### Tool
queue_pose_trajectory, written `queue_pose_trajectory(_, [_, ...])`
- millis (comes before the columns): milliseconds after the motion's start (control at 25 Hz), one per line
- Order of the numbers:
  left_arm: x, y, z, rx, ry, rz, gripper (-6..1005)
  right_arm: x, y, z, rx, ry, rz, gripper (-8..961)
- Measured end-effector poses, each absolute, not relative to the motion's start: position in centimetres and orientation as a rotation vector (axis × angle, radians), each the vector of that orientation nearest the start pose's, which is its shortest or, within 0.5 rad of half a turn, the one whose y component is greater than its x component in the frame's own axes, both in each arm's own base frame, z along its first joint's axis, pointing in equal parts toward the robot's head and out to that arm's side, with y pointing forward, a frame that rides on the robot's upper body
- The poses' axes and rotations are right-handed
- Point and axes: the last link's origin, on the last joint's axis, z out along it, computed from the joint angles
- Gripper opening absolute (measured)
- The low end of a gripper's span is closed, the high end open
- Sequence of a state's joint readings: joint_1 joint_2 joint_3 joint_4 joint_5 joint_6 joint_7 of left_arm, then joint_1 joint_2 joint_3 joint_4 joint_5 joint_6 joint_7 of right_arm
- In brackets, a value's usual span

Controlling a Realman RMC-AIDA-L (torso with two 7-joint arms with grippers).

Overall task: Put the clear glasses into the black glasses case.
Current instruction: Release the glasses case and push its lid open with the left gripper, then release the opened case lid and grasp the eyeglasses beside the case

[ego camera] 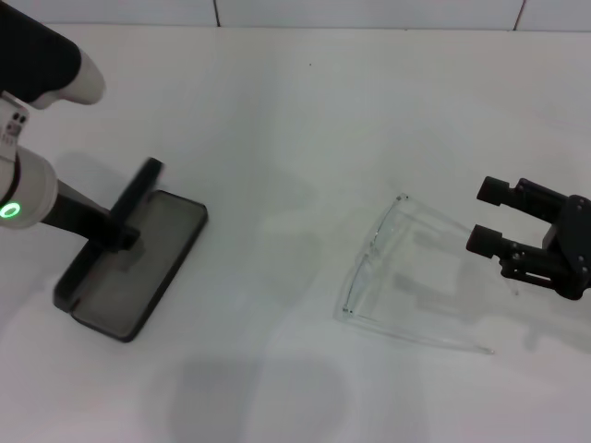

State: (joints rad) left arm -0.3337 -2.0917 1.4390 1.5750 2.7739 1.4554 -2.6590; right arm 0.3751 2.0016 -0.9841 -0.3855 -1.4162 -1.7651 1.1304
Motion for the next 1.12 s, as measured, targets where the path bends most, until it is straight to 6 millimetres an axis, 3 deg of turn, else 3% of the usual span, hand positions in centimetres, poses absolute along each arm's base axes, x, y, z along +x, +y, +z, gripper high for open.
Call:
queue_pose_trajectory(40, [-23.2, 32.5, 2.8, -2.294, -0.982, 0.511, 532, 27.1, 27.0, 0.6, -2.571, 0.563, 1.265, 782])
queue_pose_trajectory(280, [-22.6, 32.5, 2.8, -2.304, -0.952, 0.504, 278, 26.7, 29.0, 1.3, -2.708, 0.423, 1.036, 779])
queue_pose_trajectory(320, [-22.5, 32.6, 2.9, -2.302, -0.945, 0.498, 258, 25.3, 30.6, 2.1, -2.811, 0.343, 0.891, 778])
queue_pose_trajectory(440, [-21.9, 32.6, 3.2, -2.301, -0.920, 0.480, 198, 23.4, 32.4, 2.9, -2.909, 0.230, 0.725, 754])
queue_pose_trajectory(600, [-21.5, 32.7, 3.5, -2.299, -0.899, 0.466, 118, 19.4, 35.4, 3.4, -3.076, 0.060, 0.337, 709])
queue_pose_trajectory(800, [-21.3, 32.7, 3.6, -2.302, -0.904, 0.447, 50, 13.9, 37.6, 1.0, -3.191, -0.249, -0.104, 705])
queue_pose_trajectory(1120, [-21.6, 32.4, 3.7, -2.305, -0.937, 0.422, 51, 7.3, 38.6, -3.5, -3.138, -0.740, -0.579, 664])
